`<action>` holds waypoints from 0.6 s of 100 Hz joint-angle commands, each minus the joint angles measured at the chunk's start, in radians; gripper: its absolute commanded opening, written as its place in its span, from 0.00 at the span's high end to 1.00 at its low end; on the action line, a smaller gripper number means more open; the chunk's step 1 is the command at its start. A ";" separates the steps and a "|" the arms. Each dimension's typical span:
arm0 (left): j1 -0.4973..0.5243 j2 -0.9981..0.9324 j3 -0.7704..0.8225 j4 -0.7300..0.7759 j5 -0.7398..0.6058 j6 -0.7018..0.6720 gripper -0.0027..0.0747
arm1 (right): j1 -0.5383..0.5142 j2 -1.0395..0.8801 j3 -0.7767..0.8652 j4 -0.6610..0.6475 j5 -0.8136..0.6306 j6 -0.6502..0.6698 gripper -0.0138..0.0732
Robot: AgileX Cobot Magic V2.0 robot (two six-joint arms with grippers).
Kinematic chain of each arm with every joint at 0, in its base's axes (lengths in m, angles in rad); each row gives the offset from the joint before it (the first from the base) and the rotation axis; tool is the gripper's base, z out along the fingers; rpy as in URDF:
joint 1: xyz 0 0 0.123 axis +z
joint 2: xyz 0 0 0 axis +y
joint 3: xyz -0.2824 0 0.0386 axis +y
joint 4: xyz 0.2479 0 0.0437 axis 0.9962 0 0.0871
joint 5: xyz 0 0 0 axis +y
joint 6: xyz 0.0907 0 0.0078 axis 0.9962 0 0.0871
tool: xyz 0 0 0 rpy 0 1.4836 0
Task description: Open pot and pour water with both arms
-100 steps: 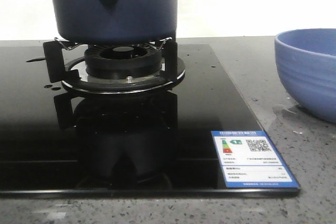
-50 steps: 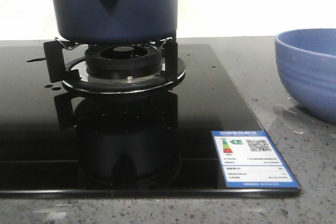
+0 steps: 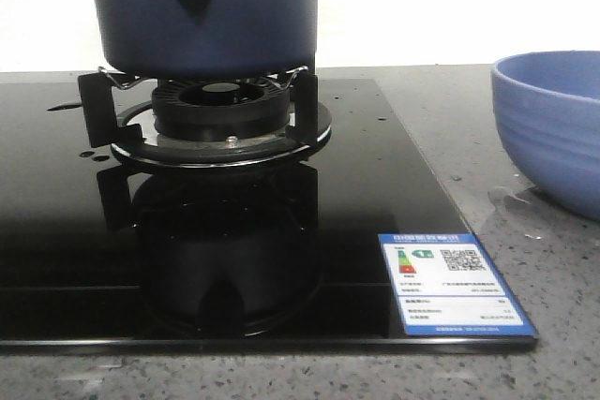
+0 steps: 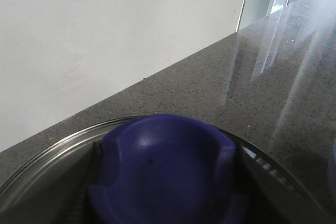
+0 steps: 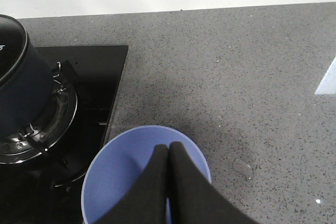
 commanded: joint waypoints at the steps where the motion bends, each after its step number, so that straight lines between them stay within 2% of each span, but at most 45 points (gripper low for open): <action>1: -0.008 -0.021 -0.037 -0.058 0.015 0.004 0.68 | 0.000 -0.003 -0.030 -0.001 -0.058 -0.010 0.91; 29: -0.008 -0.019 -0.037 -0.056 0.039 0.004 0.65 | 0.000 -0.003 -0.030 0.001 -0.056 -0.010 0.91; 36: -0.008 -0.019 -0.037 -0.056 0.040 0.004 0.57 | 0.000 -0.003 -0.030 0.001 -0.056 -0.010 0.91; 48: -0.008 -0.021 -0.037 -0.058 0.038 0.004 0.32 | 0.001 -0.003 -0.030 0.001 -0.056 -0.010 0.91; 53: -0.008 -0.028 -0.037 -0.058 0.034 0.002 0.27 | 0.001 -0.003 -0.030 0.001 -0.056 -0.010 0.91; 60: -0.008 -0.042 -0.037 -0.064 0.032 0.000 0.26 | 0.001 -0.003 -0.030 0.001 -0.058 -0.010 0.91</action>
